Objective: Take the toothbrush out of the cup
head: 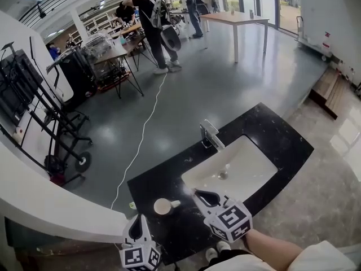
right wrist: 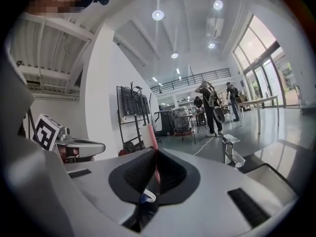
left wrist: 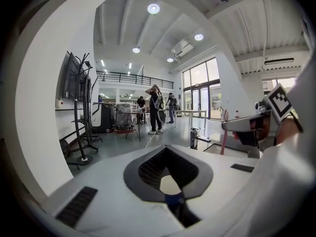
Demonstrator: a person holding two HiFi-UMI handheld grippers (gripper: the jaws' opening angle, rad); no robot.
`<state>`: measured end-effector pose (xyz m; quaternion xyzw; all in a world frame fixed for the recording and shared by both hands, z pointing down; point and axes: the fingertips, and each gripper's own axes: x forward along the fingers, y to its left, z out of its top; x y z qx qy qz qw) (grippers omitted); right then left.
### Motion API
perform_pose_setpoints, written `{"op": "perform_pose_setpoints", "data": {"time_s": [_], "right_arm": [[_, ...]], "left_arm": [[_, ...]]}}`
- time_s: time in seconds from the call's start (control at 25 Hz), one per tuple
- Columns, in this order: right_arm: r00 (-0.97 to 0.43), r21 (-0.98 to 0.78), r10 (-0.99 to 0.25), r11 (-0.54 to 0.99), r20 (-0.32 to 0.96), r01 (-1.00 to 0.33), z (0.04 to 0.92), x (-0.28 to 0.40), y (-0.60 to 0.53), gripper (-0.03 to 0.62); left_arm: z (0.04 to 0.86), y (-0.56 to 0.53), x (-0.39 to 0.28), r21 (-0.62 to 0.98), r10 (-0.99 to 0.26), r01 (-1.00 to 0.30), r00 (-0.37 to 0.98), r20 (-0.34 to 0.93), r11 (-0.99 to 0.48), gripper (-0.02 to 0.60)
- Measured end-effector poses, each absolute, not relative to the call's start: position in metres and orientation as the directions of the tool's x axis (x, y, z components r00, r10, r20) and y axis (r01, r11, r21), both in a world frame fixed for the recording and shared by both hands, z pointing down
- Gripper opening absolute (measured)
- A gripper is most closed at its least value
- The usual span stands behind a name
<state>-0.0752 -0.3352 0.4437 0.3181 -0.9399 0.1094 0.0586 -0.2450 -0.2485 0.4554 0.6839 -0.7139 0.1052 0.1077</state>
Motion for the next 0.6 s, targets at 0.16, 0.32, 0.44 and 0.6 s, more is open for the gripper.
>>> {"op": "perform_pose_setpoints", "data": {"time_s": [0.16,0.32,0.44,0.6], "right_arm": [[-0.797,-0.171,-0.577,0.779,0.179,-0.603,0.444,-0.0737,-0.3361,0.003],[-0.801,-0.178,-0.571,0.782,0.178,-0.597,0.4459,-0.0735,-0.336,0.003],[-0.807,-0.179,-0.562,0.788,0.179,-0.589,0.4469,-0.0752,-0.3345,0.005],[-0.808,-0.181,-0.56,0.789,0.182,-0.587,0.4473,-0.0749,-0.3342,0.003]], "left_arm": [[0.4561,-0.2497,-0.24,-0.01,-0.953,-0.999,-0.043,0.299,0.042,0.018],[0.4577,-0.2485,-0.2383,-0.014,-0.951,-0.999,-0.047,0.305,0.045,0.018],[0.4578,-0.2475,-0.239,-0.017,-0.951,-0.999,-0.052,0.304,0.049,0.018],[0.4568,-0.248,-0.2375,-0.019,-0.952,-0.999,-0.053,0.303,0.05,0.018]]}}
